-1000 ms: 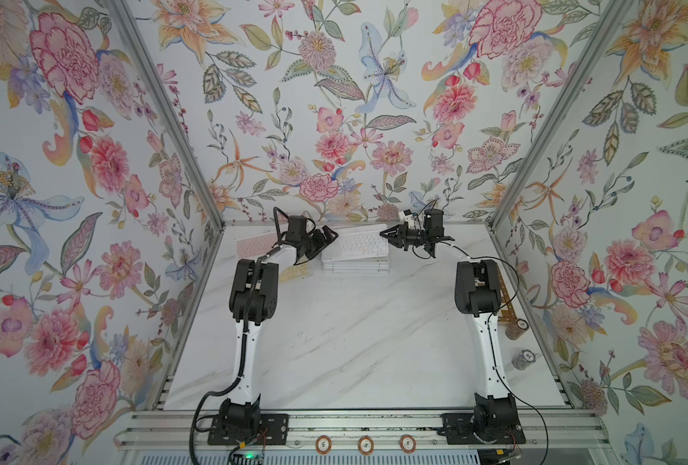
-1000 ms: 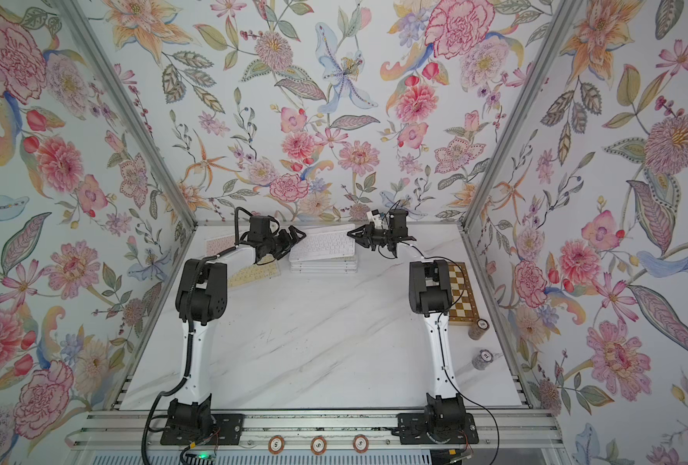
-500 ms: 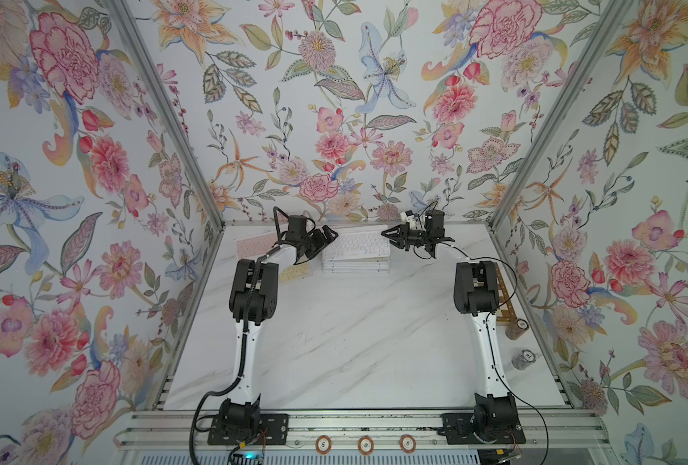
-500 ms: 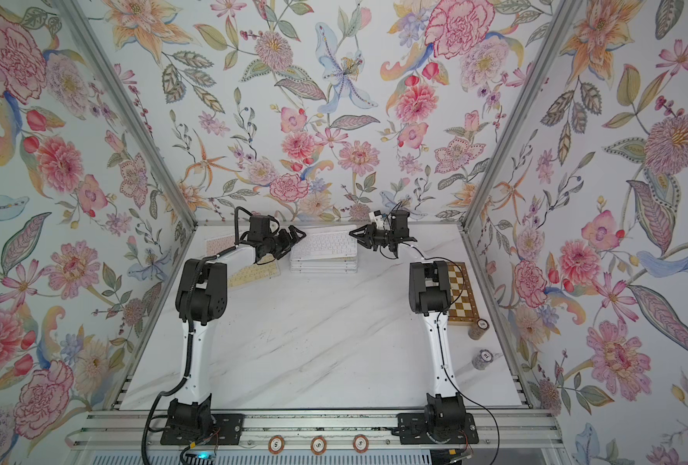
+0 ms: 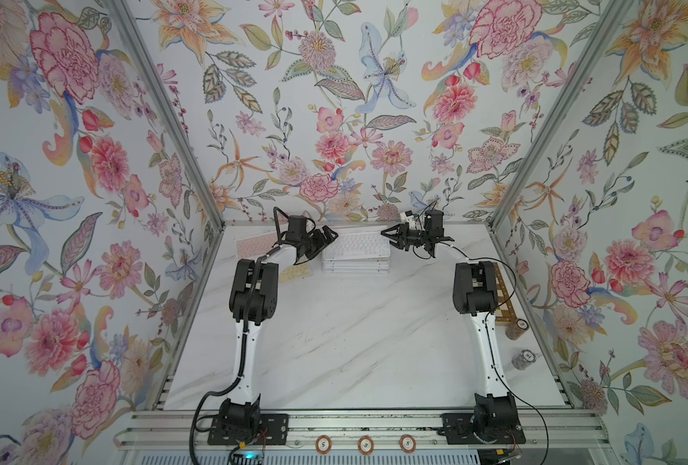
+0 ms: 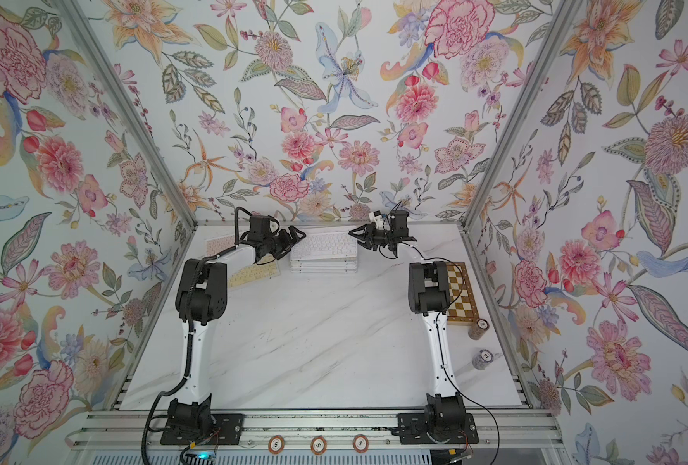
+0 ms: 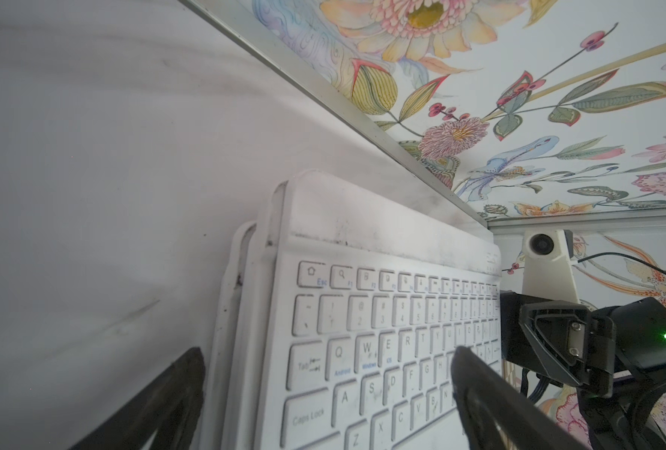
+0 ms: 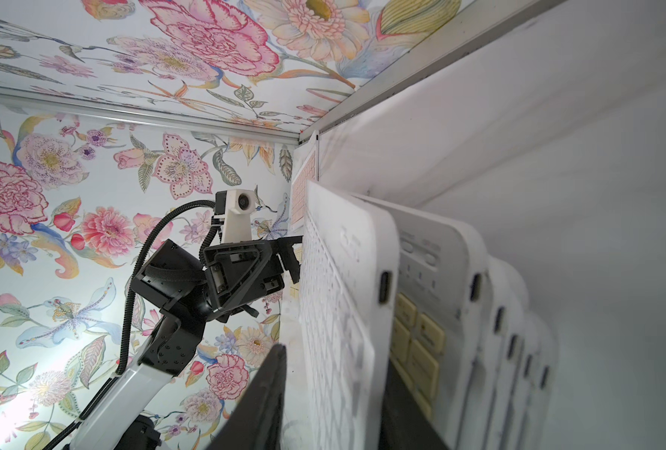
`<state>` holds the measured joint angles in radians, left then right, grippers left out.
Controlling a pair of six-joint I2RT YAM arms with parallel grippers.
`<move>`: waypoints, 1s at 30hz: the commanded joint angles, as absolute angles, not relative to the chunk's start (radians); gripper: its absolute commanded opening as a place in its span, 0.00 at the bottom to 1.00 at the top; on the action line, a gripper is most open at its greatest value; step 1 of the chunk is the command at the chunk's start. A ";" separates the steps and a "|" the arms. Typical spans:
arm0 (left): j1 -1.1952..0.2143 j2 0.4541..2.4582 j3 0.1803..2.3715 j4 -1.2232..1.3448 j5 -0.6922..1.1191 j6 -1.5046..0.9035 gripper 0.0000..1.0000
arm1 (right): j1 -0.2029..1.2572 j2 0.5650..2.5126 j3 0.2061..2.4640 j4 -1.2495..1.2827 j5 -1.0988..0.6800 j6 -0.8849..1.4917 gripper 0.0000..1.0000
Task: Stack the numeric keypads
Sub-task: Place the numeric keypad at the numeric keypad.
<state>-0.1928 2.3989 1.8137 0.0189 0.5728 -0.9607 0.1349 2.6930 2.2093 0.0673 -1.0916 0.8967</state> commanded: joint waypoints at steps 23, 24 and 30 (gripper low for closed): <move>-0.189 2.394 1.813 0.020 0.598 -0.965 0.99 | 0.165 2.671 2.284 -0.114 -0.965 0.745 0.41; -0.190 2.395 1.812 0.019 0.598 -0.965 0.99 | 0.167 2.672 2.284 -0.117 -0.964 0.744 0.41; -0.190 2.393 1.810 0.021 0.600 -0.963 0.99 | 0.170 2.672 2.287 -0.120 -0.954 0.745 0.41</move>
